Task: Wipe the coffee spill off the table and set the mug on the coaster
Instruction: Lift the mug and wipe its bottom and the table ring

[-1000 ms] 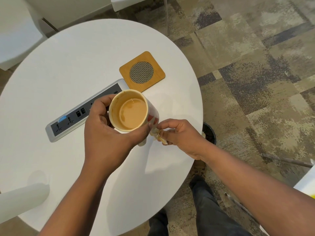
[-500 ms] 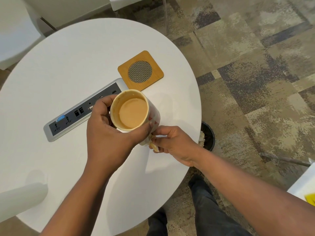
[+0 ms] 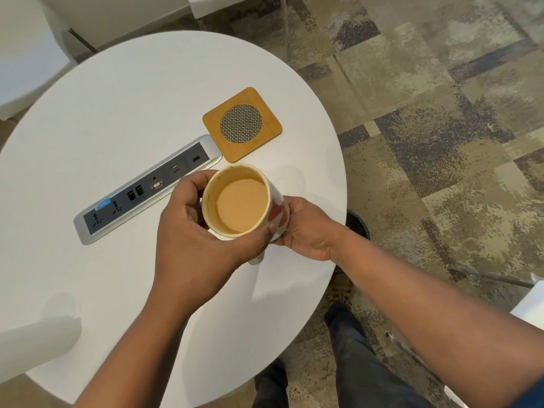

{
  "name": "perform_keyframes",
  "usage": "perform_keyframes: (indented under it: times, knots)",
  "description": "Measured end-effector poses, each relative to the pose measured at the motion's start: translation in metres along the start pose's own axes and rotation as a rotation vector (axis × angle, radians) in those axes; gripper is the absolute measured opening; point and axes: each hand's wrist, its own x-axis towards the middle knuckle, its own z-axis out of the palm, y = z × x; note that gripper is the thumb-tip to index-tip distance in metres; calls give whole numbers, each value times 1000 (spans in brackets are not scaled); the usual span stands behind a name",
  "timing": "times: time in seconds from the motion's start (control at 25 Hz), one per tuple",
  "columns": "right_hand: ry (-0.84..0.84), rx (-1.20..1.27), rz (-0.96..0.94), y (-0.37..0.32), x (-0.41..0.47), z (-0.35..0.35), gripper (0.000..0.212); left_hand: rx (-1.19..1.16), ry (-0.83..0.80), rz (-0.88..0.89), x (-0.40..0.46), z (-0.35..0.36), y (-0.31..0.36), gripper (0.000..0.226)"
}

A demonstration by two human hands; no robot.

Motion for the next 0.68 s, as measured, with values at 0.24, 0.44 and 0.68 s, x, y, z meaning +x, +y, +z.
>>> perform_keyframes:
  times: [0.24,0.44,0.68]
  knots:
    - [58,157,-43,2,5,-3,34,-1,-25,-4,-1,0,1,81]
    - [35,271,-96,2,1,-12,35,10,-23,5,-3,5,3,75]
    - [25,352,-116,4,-14,-24,32,39,20,19,0,5,2,81]
